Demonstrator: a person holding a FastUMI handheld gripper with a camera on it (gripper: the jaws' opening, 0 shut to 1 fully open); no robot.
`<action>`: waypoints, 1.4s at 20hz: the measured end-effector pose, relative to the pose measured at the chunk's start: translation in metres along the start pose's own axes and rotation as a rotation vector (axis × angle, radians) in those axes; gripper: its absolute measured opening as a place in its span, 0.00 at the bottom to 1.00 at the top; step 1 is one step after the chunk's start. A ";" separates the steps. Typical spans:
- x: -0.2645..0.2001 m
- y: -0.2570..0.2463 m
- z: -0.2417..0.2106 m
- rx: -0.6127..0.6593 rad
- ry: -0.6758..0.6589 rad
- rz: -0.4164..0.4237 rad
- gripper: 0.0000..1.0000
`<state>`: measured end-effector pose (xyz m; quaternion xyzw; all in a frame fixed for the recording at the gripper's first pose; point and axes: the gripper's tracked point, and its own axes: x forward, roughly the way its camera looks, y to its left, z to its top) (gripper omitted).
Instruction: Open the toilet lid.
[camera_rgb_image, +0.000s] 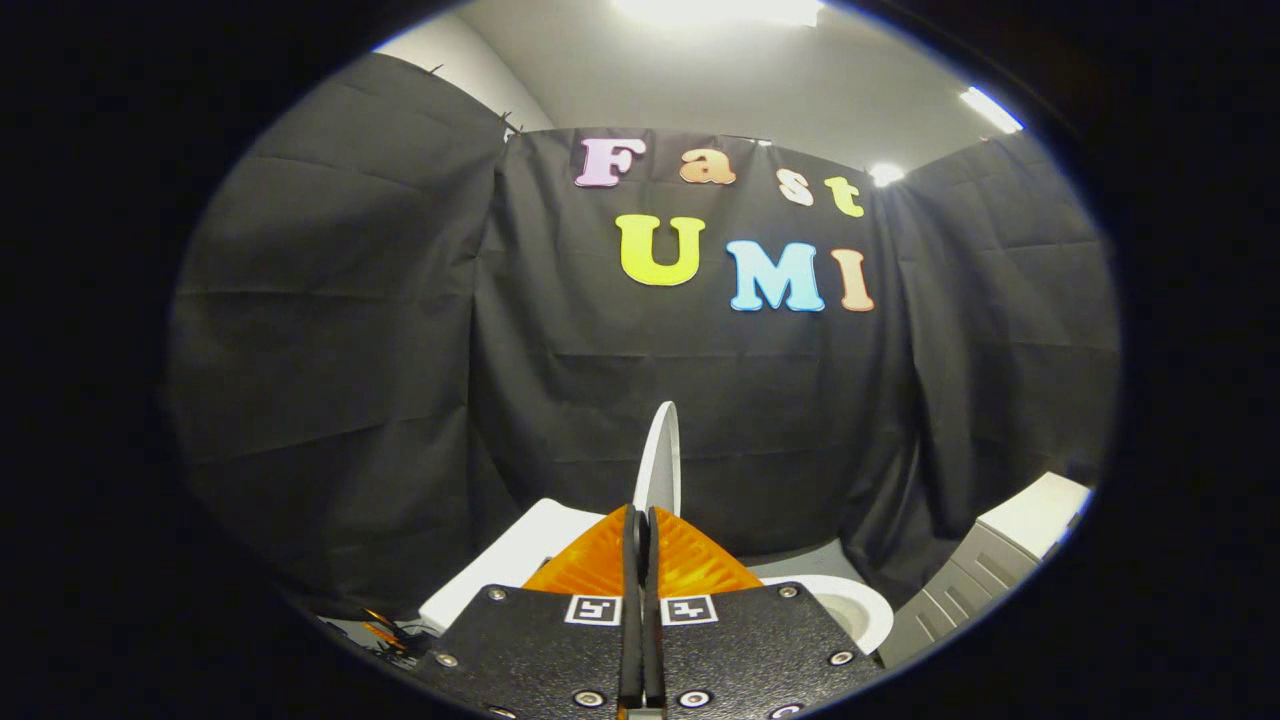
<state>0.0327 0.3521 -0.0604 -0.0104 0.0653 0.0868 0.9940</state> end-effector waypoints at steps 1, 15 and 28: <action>0.003 0.002 0.000 0.010 0.004 0.007 0.00; 0.014 0.061 -0.013 0.088 0.046 0.147 0.05; 0.004 0.065 -0.004 0.312 0.022 0.273 0.27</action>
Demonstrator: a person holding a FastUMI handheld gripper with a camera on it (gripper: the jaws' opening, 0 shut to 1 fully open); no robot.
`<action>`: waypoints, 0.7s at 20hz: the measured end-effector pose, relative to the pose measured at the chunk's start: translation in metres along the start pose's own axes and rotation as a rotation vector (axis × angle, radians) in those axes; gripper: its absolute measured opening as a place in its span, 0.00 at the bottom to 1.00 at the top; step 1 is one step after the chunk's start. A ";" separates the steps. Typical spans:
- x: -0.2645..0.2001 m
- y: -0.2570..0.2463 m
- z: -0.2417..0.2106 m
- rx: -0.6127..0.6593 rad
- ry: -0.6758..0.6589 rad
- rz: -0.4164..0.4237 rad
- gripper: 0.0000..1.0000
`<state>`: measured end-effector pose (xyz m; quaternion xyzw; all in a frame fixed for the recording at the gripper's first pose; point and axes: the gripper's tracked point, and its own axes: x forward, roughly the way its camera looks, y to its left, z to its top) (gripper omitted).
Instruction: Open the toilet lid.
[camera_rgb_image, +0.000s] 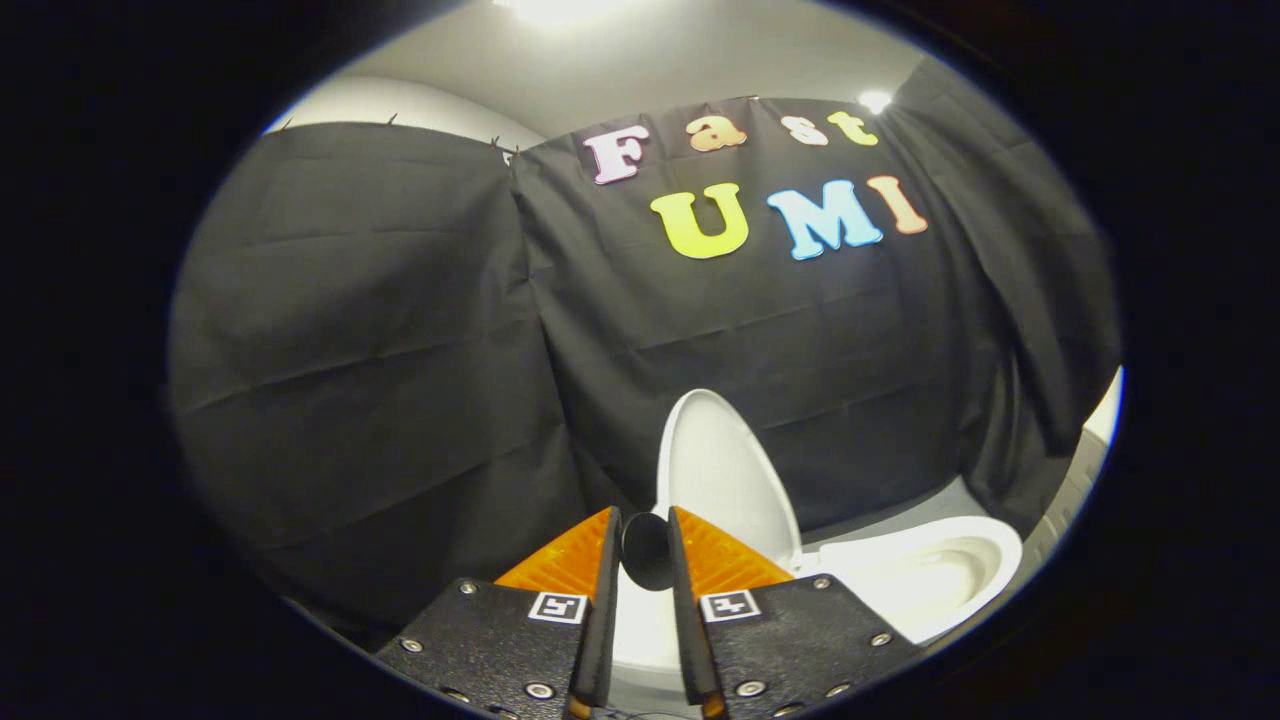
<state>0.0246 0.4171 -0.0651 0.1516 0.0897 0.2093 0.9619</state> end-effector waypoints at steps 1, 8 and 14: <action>-0.010 -0.007 0.006 0.024 -0.012 0.001 0.41; -0.055 -0.052 0.059 -0.008 -0.099 0.027 0.95; -0.072 -0.131 0.091 -0.057 -0.165 -0.027 0.95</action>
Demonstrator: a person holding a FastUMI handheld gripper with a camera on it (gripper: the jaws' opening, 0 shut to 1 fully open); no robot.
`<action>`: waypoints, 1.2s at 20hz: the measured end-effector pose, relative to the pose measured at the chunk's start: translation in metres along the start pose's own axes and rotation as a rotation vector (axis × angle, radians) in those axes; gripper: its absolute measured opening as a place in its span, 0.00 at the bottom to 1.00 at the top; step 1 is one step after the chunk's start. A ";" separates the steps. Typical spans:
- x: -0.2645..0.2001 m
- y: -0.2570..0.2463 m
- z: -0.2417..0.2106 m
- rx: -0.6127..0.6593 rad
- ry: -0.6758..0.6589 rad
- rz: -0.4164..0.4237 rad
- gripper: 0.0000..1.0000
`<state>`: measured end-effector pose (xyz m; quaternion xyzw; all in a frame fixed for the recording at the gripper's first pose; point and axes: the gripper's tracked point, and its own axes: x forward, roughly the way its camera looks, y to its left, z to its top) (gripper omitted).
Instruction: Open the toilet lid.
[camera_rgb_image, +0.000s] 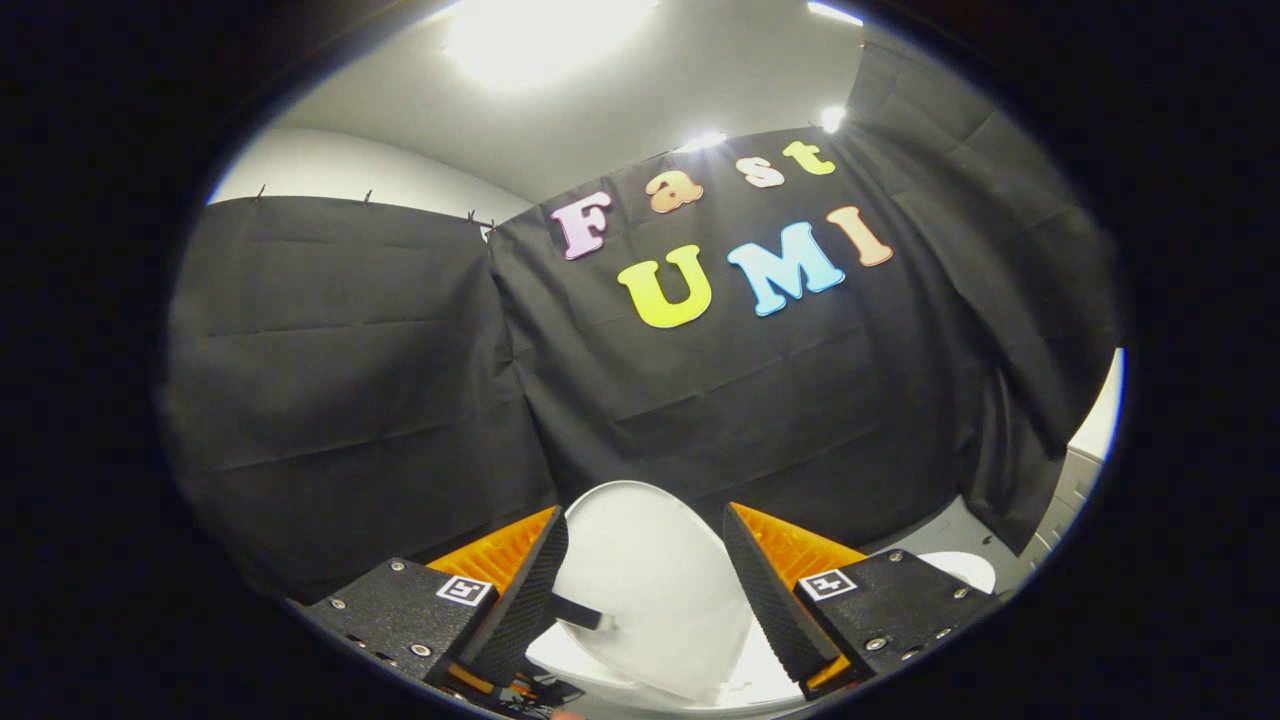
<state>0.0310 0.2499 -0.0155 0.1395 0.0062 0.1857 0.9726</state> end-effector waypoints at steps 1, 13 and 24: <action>-0.004 -0.014 0.004 -0.047 -0.003 -0.010 0.95; -0.096 -0.159 0.034 -0.396 -0.043 -0.079 0.96; -0.152 -0.255 0.073 -0.375 -0.036 -0.443 0.96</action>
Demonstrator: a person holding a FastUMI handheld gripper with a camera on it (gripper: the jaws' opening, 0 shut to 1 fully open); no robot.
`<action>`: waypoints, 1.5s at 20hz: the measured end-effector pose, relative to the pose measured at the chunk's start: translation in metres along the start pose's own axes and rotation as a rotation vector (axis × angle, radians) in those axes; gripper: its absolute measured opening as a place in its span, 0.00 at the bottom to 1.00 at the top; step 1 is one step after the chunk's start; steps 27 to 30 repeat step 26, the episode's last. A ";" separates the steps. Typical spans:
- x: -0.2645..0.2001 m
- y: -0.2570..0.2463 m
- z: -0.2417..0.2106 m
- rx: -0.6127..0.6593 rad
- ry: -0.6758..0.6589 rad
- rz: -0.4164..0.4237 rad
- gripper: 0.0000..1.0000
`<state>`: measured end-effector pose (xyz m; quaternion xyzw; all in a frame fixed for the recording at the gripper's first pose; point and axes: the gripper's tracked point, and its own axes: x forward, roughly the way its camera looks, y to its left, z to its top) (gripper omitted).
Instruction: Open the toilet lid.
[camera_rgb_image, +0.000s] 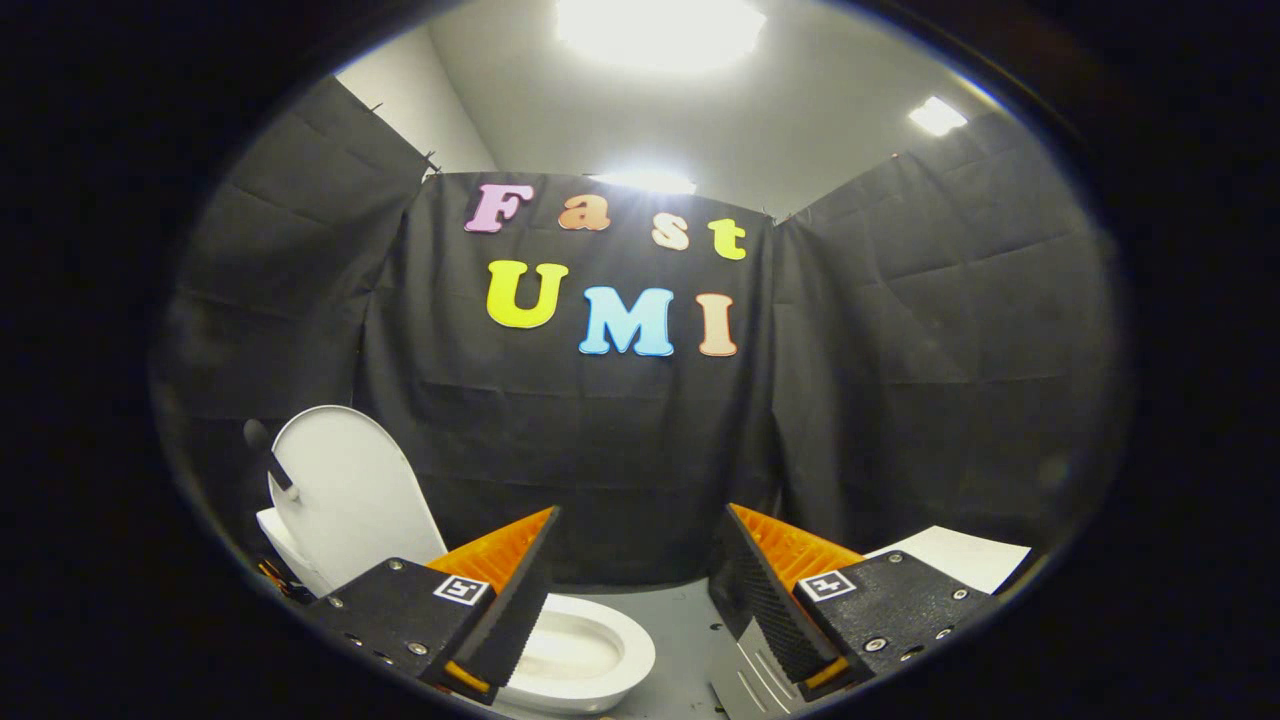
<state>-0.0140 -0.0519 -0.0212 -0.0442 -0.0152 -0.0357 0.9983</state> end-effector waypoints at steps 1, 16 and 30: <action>0.000 -0.007 0.005 0.021 -0.010 -0.027 0.96; -0.006 0.033 0.004 0.035 0.004 0.098 0.96; -0.005 0.032 0.001 0.034 0.009 0.099 0.96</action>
